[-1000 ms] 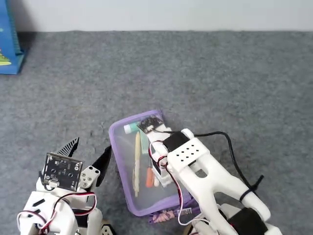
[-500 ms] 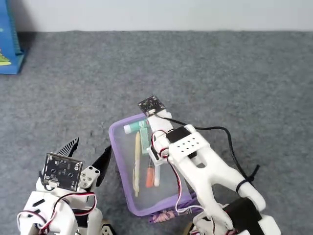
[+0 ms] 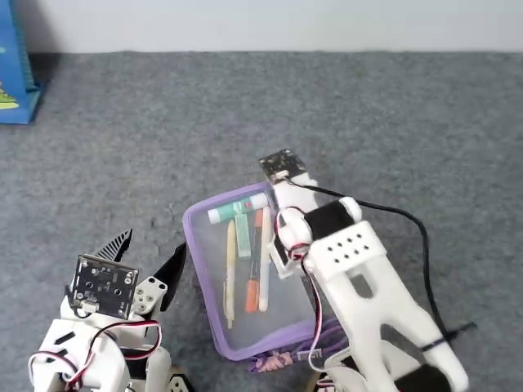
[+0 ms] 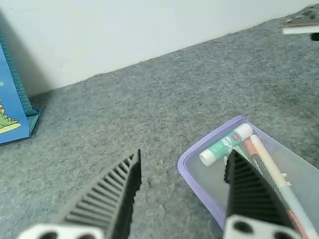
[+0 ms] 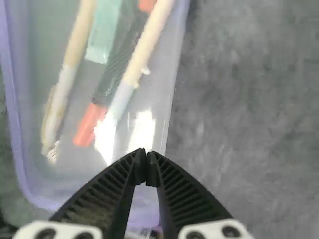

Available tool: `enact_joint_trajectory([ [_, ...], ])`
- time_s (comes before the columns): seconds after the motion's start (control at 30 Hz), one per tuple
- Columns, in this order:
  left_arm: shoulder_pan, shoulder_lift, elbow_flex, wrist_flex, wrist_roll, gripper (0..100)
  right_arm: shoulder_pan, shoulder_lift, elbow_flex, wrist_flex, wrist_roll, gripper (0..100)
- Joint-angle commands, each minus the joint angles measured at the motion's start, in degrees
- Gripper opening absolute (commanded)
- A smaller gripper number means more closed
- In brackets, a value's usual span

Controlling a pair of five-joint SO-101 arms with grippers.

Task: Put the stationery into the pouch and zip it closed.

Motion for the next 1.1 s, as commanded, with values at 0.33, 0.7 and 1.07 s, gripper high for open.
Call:
enact_joint_trajectory([
  [0.33, -0.3, 0.3, -0.2, -0.4, 0.6, 22, -0.8, 21.7, -0.4, -0.2, -2.6, 0.9],
  [0.7, -0.4, 0.2, -0.2, -0.4, 0.6, 22, -0.9, 42.8, -17.5, -12.4, -2.7, 0.9],
  [1.07, -0.5, 0.2, -0.2, -0.4, 0.6, 22, -0.8, 43.3, -31.0, -12.1, -2.6, 0.9],
])
